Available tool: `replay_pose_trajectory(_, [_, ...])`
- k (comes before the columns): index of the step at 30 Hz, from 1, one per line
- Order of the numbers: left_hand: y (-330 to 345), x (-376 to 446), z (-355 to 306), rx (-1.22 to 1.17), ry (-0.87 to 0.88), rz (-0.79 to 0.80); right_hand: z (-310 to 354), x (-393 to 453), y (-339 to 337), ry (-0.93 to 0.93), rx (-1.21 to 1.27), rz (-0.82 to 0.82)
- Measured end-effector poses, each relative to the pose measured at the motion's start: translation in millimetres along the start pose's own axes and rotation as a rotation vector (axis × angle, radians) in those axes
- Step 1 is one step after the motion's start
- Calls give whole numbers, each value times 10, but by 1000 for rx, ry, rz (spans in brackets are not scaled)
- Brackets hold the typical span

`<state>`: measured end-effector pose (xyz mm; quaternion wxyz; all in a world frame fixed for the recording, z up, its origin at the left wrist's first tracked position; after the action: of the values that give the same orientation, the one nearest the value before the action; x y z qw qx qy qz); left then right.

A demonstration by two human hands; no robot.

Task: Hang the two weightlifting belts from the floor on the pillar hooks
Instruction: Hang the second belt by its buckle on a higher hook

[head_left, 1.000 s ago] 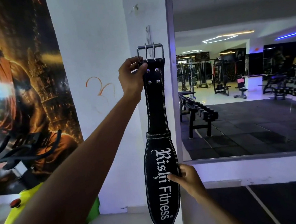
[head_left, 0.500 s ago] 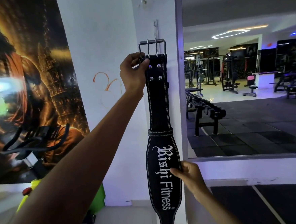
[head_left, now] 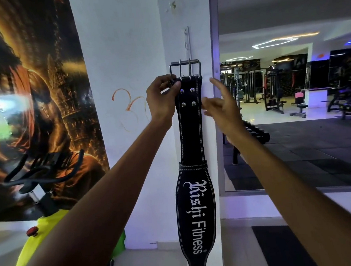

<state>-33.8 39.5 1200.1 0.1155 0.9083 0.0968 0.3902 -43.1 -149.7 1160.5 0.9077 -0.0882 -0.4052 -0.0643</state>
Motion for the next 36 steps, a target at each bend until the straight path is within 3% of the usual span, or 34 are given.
replay_pose_trajectory(13, [-69,-61,174,-73,-78,7,315,387,213,15,80,-111])
replay_pose_trajectory(19, [16,-79,290,-63,-175,203,302,533,113,14,146,-166])
replay_pose_trajectory(26, [-195,-716,1082,250,-184,315,316,713,-23,-4,148,-224])
replay_pose_trajectory(31, [-378,-1254,1505,45,-345,280,347,762,-35,-22,160,-233])
replay_pose_trajectory(36, [-462,-1747,1877,54,-435,328,292,763,-24,-5,143,-238])
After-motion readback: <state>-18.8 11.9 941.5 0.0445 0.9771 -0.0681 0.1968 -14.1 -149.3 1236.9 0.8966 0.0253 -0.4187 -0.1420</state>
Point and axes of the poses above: each hand's wrist, its own x-axis towards the middle knuckle, its own y-axis out of the palm, z = x × y, the point moved 9 cm from there along x, towards the middle knuckle, and after that the axes turned 5 degrees about -x, right-handed, at the moved point
